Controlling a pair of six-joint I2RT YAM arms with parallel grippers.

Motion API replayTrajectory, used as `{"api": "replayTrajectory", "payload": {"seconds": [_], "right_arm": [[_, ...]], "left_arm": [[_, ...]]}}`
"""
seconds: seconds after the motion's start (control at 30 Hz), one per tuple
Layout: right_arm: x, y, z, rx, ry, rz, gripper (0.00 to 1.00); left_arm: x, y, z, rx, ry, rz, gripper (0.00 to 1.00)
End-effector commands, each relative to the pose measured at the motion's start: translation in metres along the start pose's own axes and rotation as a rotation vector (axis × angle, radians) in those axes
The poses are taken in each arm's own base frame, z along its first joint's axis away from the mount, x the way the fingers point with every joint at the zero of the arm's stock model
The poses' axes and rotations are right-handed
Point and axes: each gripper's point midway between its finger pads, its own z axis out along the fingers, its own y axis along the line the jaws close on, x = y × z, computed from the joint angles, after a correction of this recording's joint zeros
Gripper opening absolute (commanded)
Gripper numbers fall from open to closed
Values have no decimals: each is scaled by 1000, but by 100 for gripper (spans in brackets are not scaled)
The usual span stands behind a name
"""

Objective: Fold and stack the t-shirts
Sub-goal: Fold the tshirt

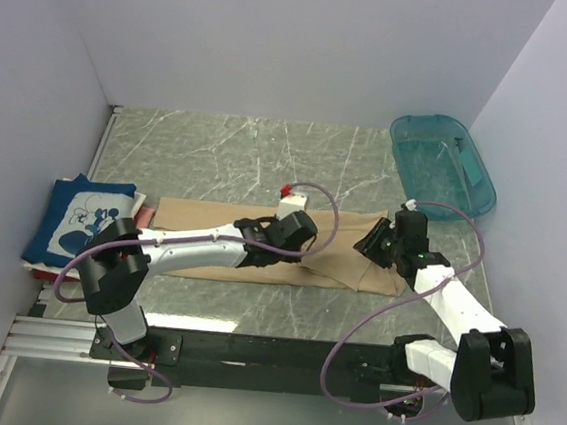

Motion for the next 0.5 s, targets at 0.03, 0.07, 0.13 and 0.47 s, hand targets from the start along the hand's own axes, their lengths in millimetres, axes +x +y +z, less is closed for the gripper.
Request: {"api": "replayTrajectory", "payload": {"seconds": [0.03, 0.07, 0.13, 0.47], "right_arm": [[-11, 9, 12, 16, -34, 7, 41], [-7, 4, 15, 29, -23, 6, 41], [4, -10, 20, 75, 7, 12, 41], [9, -15, 19, 113, 47, 11, 41]], "left_arm": [[-15, 42, 20, -90, 43, -114, 29], [-15, 50, 22, -100, 51, -133, 28], [-10, 68, 21, -125, 69, -162, 27], [-15, 110, 16, -192, 51, -250, 28]]}}
